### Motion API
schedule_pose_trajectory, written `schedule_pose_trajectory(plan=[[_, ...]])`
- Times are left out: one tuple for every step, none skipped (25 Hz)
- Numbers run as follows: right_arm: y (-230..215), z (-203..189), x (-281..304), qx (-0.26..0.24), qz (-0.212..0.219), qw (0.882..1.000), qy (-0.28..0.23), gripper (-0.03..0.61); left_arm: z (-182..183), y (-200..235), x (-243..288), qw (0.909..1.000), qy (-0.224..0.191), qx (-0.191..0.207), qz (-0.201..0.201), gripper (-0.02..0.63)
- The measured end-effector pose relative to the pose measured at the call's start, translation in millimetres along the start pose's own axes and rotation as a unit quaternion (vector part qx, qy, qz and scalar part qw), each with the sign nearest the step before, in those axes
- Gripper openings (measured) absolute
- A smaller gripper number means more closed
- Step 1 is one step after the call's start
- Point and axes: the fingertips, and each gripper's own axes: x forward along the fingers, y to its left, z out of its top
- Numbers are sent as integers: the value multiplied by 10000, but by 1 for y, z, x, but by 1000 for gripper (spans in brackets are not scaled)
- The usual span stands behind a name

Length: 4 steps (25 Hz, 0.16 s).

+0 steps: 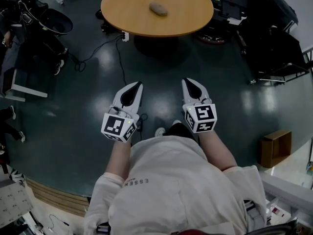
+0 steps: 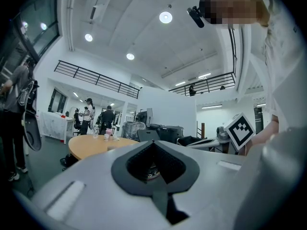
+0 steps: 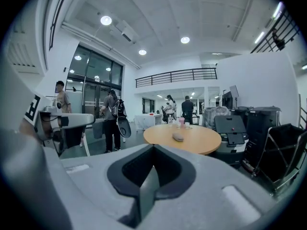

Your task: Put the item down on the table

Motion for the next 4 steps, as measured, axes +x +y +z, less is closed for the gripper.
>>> schedule_pose_trajectory(plan=[[-1, 0, 1, 12, -2, 10000, -6, -9, -1, 1, 1, 10000, -2, -11, 8, 17], [-3, 0, 2, 29, -8, 10000, -7, -9, -2, 2, 2, 10000, 0, -30, 20, 17], [-5, -1, 2, 50, -18, 10000, -2, -9, -4, 2, 3, 10000, 7, -57, 34, 17], [-7, -2, 2, 71, -27, 10000, 7, -9, -6, 3, 4, 9999, 17, -88, 48, 17]])
